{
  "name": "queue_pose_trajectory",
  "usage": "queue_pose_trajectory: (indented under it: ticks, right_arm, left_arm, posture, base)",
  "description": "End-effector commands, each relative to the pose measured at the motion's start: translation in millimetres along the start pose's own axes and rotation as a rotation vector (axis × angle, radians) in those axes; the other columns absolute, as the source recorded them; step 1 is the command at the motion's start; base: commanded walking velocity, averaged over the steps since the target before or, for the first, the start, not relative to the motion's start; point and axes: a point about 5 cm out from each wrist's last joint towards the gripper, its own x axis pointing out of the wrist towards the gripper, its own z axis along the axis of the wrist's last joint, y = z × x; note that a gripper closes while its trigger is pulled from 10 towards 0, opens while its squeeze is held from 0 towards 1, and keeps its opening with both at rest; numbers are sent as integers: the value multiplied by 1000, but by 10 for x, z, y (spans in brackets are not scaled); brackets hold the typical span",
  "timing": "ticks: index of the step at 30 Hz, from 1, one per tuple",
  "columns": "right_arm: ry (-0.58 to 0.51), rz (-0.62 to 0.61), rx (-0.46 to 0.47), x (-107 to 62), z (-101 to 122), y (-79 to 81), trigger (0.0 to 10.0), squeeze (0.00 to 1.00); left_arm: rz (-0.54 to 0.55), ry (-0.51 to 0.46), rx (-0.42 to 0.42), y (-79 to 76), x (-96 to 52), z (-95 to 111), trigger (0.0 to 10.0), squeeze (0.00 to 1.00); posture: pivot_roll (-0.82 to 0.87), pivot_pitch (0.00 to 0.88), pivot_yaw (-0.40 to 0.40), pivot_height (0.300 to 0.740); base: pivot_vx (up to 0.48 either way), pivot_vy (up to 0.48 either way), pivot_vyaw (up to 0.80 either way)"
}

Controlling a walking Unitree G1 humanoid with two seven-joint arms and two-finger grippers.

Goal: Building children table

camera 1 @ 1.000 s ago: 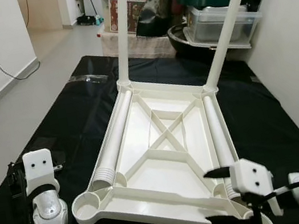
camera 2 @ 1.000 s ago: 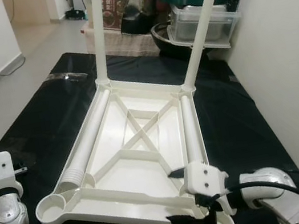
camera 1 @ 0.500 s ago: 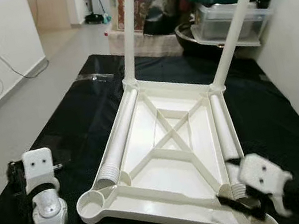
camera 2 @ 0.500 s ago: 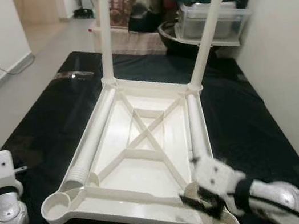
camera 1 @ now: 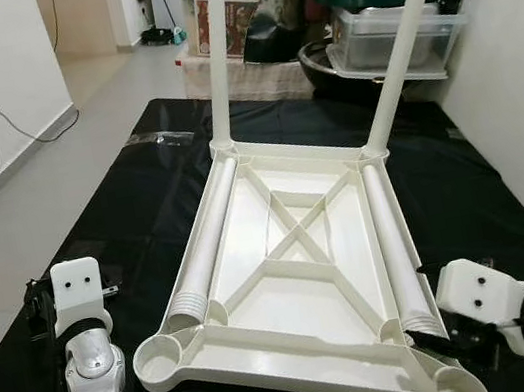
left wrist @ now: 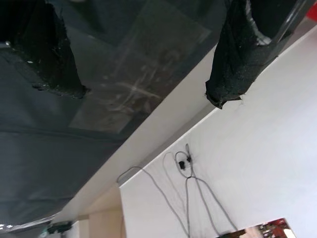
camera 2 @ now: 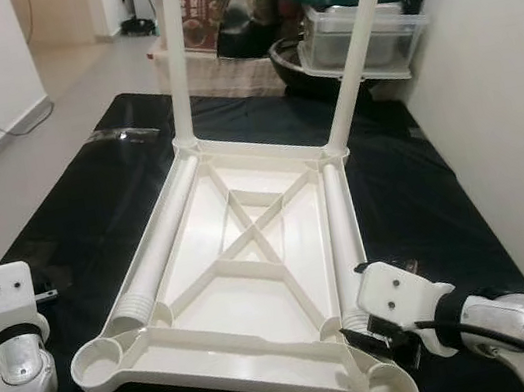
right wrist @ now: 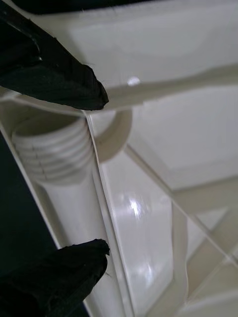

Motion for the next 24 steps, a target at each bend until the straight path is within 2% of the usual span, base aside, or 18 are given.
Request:
queue_pose_trajectory:
  ticks: [1, 8, 15, 17, 24]
  right_arm:
    - [25, 26, -17, 1, -35, 28, 10000, 0]
    - [77, 70, -42, -30, -117, 66, 10000, 0]
    - [144, 26, -63, 30, -207, -23, 10000, 0]
    - [171, -25, -55, 82, -243, -78, 10000, 0]
    - [213, -68, -72, 113, -301, -105, 10000, 0]
  left_arm:
    - [-7, 1, -13, -23, -12, 11, 10000, 0]
    - [-20, 0, -16, -40, -24, 8, 10000, 0]
    - [-24, -1, -19, -55, -30, 10, 10000, 0]
    - [-24, -2, -21, -61, -33, 13, 10000, 0]
    - [-26, -4, -22, -67, -36, 15, 10000, 0]
  posture:
    - [151, 0, -149, 740]
    - [144, 0, -146, 740]
    - [146, 0, -151, 740]
    - [146, 0, -152, 740]
    - [148, 0, -152, 740]
  base:
    - [0, 0, 0]
    - [0, 0, 0]
    - [0, 0, 0]
    - [0, 0, 0]
    - [0, 0, 0]
